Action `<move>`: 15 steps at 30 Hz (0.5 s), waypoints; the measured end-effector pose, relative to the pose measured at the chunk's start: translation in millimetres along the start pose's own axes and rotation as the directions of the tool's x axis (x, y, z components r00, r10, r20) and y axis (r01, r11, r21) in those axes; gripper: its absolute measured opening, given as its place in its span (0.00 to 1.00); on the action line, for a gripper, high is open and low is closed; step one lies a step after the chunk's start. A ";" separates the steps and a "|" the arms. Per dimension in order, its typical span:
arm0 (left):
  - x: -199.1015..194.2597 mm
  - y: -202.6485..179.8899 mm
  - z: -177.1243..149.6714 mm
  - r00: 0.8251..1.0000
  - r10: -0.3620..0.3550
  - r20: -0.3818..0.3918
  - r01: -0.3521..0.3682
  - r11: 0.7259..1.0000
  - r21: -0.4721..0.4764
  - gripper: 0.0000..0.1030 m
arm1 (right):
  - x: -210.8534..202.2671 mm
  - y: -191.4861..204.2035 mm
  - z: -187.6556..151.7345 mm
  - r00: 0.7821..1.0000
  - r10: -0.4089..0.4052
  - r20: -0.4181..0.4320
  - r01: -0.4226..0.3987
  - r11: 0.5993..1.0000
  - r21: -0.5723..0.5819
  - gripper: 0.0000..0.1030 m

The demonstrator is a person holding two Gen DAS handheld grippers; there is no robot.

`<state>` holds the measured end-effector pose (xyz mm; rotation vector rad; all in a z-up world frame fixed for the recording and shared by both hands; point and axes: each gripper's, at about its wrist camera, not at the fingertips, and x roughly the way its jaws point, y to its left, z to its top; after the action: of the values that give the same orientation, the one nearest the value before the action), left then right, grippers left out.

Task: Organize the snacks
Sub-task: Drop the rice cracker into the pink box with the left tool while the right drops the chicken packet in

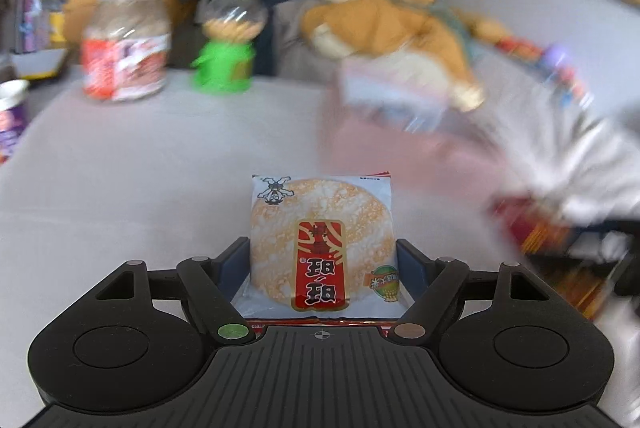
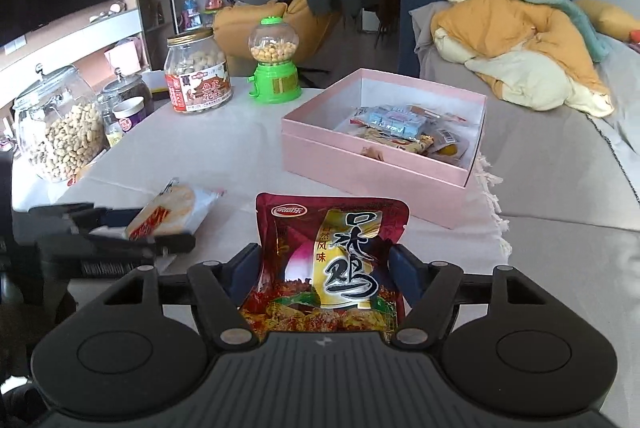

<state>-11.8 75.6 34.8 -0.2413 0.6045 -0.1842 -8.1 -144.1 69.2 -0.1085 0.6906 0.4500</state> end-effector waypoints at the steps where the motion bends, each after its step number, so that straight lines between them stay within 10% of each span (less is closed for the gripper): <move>1: 1.0 -6.5 13.0 1.000 -0.013 0.017 0.013 1.000 0.009 0.79 | -0.1 -2.3 -1.8 1.000 0.002 0.000 -0.002 1.000 -0.002 0.68; 8: 58.9 -70.4 123.2 0.979 -0.148 0.137 0.132 0.984 0.122 0.81 | 2.7 -20.2 -5.8 0.999 0.023 0.024 -0.024 0.998 0.052 0.68; 12: 144.1 -81.0 144.1 0.992 -0.109 -0.061 0.113 0.992 0.061 0.79 | 7.9 -26.0 -8.3 1.000 -0.007 0.020 0.005 0.997 0.072 0.68; 15: 149.6 -65.1 133.0 0.989 -0.148 -0.009 0.147 0.988 -0.041 0.76 | 10.8 -30.0 -11.3 0.999 -0.040 0.005 0.040 0.996 0.075 0.68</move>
<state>179.8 -0.1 78.2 -0.3240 0.6033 -0.3170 5.6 -169.9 52.1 -0.0506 0.6971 0.3855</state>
